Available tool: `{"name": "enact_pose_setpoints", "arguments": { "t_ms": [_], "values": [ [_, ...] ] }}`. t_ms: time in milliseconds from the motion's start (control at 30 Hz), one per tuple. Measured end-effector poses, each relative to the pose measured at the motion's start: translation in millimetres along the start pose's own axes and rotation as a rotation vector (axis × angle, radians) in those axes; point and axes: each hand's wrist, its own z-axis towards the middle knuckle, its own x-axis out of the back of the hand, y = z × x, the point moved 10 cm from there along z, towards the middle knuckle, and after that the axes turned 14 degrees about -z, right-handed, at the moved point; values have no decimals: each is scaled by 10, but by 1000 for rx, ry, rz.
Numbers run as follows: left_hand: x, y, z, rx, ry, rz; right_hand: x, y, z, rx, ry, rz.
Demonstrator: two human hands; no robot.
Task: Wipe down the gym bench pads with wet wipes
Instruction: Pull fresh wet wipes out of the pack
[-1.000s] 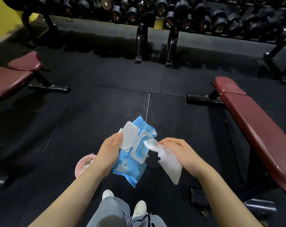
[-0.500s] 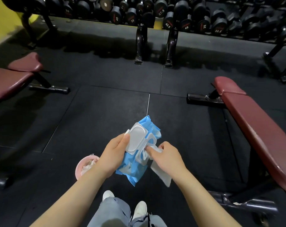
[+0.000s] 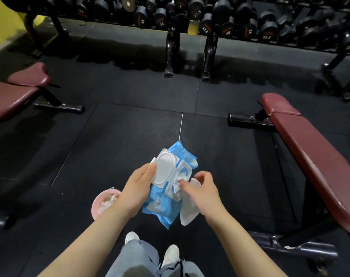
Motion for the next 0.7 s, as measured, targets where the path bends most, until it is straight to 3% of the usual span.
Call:
{"name": "enact_pose_setpoints", "arguments": {
  "t_ms": [133,467,700],
  "values": [
    [-5,12,17,9,-7,16,-168,104,-6,-109,-150,81],
    [-234,71,42,-104,-138,191,-99,119,78,-69,56,162],
    [-126,-10,67,-62,-53,138,-219,223,-17,-19,-227,158]
  ]
}}
